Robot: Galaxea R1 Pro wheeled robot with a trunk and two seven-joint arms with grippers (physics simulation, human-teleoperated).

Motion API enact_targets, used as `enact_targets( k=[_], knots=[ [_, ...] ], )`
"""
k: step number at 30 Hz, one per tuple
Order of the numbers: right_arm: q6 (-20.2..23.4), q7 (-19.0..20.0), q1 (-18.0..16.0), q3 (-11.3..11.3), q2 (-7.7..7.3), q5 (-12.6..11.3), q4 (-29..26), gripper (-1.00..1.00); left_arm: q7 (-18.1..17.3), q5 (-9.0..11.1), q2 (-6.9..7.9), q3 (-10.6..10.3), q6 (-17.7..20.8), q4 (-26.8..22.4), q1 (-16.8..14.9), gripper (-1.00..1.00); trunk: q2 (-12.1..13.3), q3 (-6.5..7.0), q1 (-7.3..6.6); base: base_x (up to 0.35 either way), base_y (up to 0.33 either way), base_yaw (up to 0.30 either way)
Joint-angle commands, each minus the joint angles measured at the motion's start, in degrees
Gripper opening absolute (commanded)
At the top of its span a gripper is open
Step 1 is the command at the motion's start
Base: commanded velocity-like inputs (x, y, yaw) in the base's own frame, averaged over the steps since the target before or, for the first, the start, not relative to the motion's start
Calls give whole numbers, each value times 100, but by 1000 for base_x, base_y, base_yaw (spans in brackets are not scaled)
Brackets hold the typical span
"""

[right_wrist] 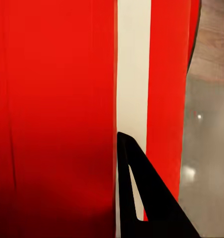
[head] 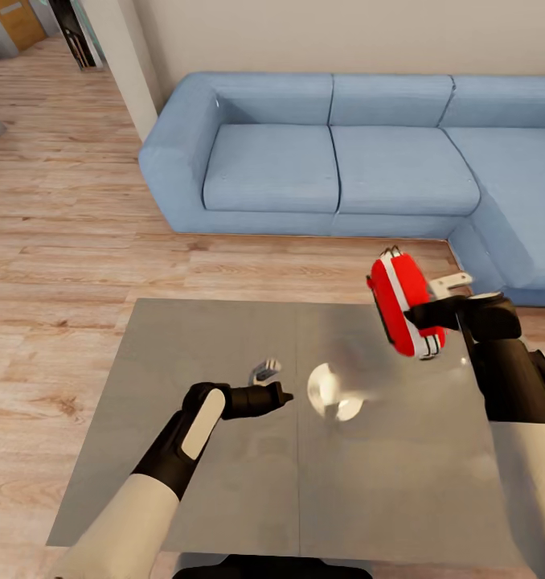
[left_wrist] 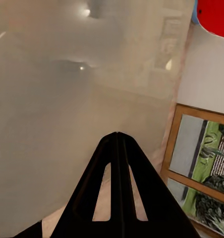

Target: Turn on the radio receiver that's on the table in the living room.

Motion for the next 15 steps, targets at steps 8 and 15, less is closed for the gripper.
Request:
enact_targets(
  k=[8, 15],
  knots=[
    [0, 1129, -41, -60, 33, 59, 58, -100, 0, -405, 0, -1, -341, 272, 0, -100, -1, 0, 0, 0, 0, 0],
    [0, 1225, -39, -74, 106, 59, 107, -100, -23, -593, 0, -5, -695, 457, 0, -100, -1, 0, 0, 0, 0, 0]
  ],
)
